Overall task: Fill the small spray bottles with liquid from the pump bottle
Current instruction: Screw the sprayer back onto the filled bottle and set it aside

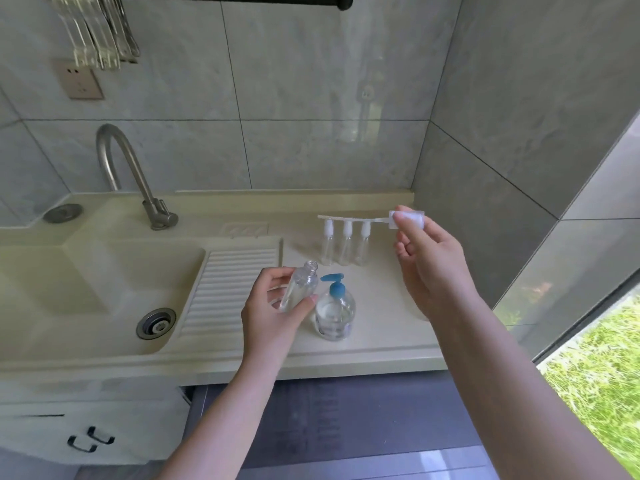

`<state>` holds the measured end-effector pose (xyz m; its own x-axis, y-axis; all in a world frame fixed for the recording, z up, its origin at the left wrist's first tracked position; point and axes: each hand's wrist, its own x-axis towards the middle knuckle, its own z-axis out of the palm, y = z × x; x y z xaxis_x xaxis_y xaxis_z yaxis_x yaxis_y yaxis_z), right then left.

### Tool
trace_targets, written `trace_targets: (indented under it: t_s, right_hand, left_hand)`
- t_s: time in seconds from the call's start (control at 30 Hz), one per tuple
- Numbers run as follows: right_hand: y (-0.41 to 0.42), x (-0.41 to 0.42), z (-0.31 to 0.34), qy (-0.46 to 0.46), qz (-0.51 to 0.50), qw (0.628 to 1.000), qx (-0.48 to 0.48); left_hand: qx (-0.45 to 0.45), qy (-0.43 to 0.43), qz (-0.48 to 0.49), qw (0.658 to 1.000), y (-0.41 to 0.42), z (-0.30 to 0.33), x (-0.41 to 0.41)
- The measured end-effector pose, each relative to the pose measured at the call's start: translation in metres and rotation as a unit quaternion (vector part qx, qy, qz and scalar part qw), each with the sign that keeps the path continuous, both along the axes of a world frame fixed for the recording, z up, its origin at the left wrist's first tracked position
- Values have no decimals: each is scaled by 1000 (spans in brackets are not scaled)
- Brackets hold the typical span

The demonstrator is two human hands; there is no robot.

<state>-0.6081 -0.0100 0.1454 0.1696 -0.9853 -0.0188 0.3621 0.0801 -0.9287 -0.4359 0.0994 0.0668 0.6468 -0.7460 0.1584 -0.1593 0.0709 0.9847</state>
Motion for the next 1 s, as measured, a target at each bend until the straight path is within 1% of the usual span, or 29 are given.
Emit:
trace_targets:
  t_s: [0.03,0.1,0.23,0.4,0.63,0.77,0.9,1.0]
  right_hand:
    - [3,0,5,-23,4,1000,3]
    - [10,0,14,-25,-2,1000,-15]
    - [20,-3,23,49,-19,994,-95]
    - [30,-3,28,95,-48,984,-140]
    - [32,-2,27,127,-54,978,-154]
    - [32,-2,23,151,-42,971,-178]
    - [33,-1,25,158,-50,969,-183]
    - [35,-1,25,184,-32,964,-191]
  left_hand:
    - [-7,-8,-2,1000,0,3,-1]
    - [-24,-23,-2,999,0,10,-5]
    - [-58,-37,-4,998,2,21,-9]
    - [-65,-36,-4,997,4,28,-11]
    - [-69,-40,0,997,6,29,-9]
    - [-59,-59,7,996,7,28,-8]
    - [-53,-81,-1,995,6,29,-8]
    - [-48,-104,-5,993,6,29,-8]
